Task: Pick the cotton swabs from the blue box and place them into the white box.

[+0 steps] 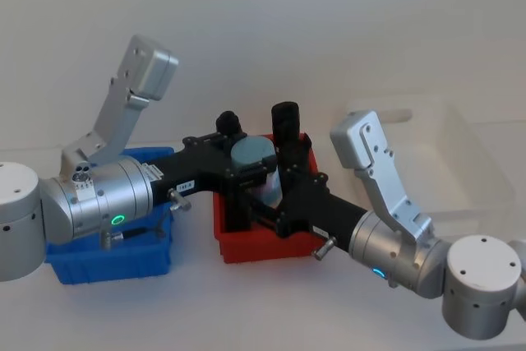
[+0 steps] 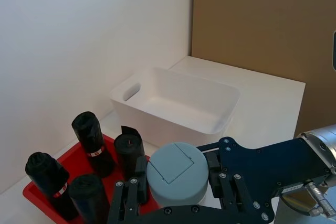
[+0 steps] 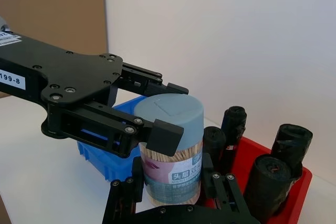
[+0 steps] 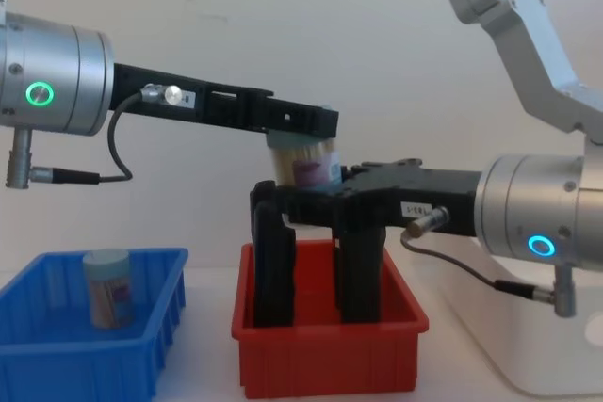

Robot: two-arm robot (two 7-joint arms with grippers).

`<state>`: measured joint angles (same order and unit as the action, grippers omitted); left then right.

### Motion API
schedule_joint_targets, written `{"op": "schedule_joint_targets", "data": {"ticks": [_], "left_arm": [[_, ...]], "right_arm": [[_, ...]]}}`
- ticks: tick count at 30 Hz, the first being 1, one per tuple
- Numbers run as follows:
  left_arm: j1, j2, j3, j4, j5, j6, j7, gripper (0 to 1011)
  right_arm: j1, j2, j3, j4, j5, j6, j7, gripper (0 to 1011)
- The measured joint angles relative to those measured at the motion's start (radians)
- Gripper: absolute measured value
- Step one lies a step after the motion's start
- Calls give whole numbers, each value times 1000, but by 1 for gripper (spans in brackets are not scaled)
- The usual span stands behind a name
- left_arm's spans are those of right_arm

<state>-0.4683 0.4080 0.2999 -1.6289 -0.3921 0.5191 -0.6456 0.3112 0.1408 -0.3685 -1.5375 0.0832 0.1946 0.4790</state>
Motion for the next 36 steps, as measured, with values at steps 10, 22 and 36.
{"op": "schedule_joint_targets", "data": {"ticks": [10, 22, 36], "left_arm": [[0, 0, 1, 0, 0, 0, -1, 817], [0, 0, 1, 0, 0, 1, -1, 1000], [0, 0, 1, 0, 0, 1, -1, 1000]], "right_arm": [[11, -8, -5, 9, 8, -7, -6, 622], [11, -9, -9, 8, 10, -4, -29, 622], [-16, 17, 10, -32, 27, 2, -114, 622]]}}
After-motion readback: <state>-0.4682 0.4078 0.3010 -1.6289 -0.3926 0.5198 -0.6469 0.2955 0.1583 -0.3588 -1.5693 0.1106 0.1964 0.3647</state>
